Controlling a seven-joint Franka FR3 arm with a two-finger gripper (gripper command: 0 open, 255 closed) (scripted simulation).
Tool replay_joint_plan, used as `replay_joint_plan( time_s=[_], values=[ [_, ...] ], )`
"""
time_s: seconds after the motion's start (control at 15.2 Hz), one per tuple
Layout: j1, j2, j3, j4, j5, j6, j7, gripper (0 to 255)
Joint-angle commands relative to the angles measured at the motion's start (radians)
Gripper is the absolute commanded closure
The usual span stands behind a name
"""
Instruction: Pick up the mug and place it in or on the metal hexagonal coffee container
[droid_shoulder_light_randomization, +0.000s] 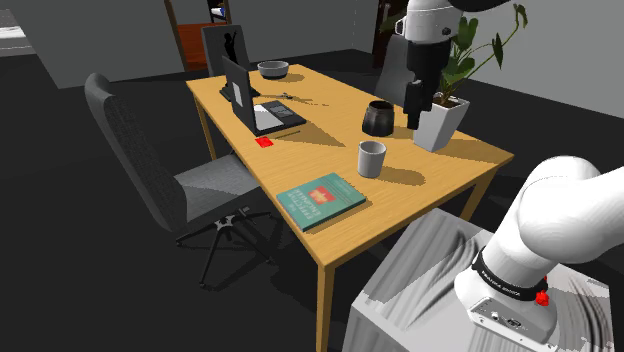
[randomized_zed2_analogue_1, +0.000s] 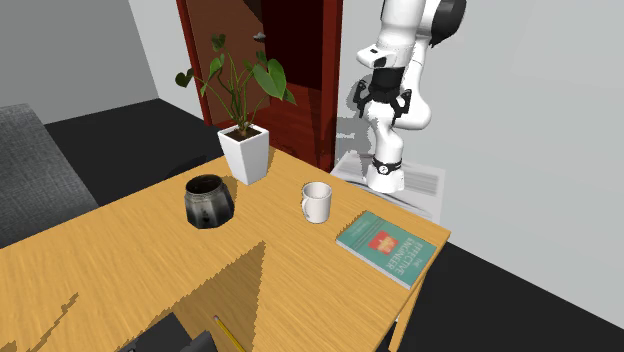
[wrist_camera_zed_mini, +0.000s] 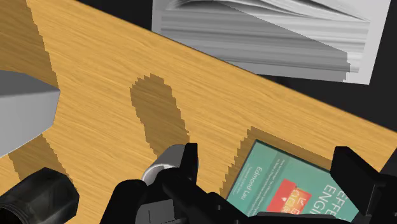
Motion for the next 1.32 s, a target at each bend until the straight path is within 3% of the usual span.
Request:
replay_joint_plan(
  time_s=[0.0, 0.59, 1.25],
  values=[
    [0.0, 0.0, 0.0, 0.0, 0.0, 0.0, 0.0, 0],
    [-0.029, 0.196, -0.081, -0.1, -0.038, 0.348, -0.056, 0],
    [-0.048, 0.523, -0.159, -0.067, -0.034, 0.695, -0.128, 0]
  ],
)
